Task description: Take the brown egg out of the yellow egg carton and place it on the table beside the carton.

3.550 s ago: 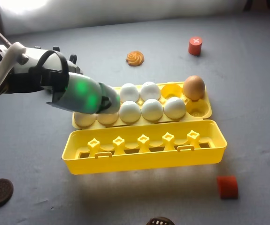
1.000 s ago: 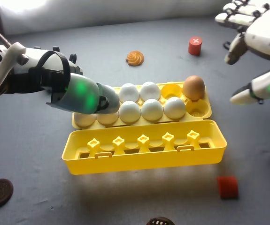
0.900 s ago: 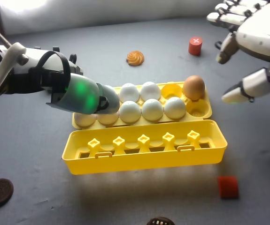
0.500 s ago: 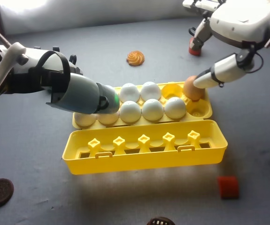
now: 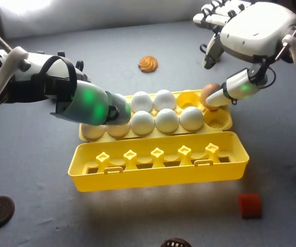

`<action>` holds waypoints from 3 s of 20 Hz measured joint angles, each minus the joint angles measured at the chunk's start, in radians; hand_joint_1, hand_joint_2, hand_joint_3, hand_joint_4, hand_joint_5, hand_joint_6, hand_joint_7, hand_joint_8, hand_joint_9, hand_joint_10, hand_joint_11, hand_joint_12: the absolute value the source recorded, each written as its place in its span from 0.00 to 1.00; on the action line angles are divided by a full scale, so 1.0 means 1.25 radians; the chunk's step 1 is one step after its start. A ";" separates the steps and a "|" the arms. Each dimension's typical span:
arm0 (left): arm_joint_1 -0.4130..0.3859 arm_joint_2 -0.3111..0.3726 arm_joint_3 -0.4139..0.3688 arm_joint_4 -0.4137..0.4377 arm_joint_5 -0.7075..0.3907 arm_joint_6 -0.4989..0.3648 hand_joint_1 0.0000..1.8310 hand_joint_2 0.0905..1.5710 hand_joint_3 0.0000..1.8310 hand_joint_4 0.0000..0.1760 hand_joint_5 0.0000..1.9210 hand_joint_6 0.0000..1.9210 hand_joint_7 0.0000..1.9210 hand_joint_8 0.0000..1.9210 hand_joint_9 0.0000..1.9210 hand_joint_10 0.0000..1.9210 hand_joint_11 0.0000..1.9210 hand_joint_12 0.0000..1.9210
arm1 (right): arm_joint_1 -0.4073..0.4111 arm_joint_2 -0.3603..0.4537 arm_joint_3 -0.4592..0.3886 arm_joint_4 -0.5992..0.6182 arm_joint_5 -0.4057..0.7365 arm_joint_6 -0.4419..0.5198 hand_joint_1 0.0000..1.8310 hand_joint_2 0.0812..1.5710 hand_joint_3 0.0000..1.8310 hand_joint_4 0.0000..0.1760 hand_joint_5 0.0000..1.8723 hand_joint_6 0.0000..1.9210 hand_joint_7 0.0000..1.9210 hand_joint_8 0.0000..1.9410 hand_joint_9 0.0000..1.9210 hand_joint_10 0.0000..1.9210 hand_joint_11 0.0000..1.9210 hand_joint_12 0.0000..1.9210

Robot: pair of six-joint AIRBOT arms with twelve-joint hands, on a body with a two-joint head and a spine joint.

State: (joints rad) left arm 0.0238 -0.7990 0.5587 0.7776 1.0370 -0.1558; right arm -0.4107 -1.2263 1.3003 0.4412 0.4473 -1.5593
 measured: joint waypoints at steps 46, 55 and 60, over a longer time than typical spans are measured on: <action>0.000 0.000 0.000 0.005 0.009 -0.006 0.00 0.75 0.00 0.00 0.03 0.00 0.03 0.00 0.01 0.00 0.00 0.00 | 0.022 0.001 0.027 -0.072 0.008 0.066 0.62 0.58 0.00 1.00 0.80 0.01 0.18 0.00 0.04 0.00 0.00 0.00; 0.000 0.000 0.000 0.010 0.014 -0.006 0.00 0.75 0.00 0.00 0.02 0.00 0.02 0.00 0.01 0.00 0.00 0.00 | -0.030 0.058 0.027 -0.070 0.000 0.066 0.62 0.58 0.00 1.00 0.80 0.01 0.19 0.00 0.03 0.01 0.00 0.00; 0.000 0.000 0.000 0.010 0.018 -0.006 0.00 0.74 0.00 0.00 0.03 0.00 0.02 0.00 0.00 0.00 0.00 0.00 | -0.059 0.055 0.046 -0.073 0.005 0.066 0.62 0.58 0.00 1.00 0.80 0.01 0.18 0.00 0.04 0.01 0.00 0.00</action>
State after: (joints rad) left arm 0.0238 -0.7990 0.5587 0.7906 1.0592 -0.1635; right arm -0.4847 -1.1576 1.3582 0.3504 0.4534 -1.4769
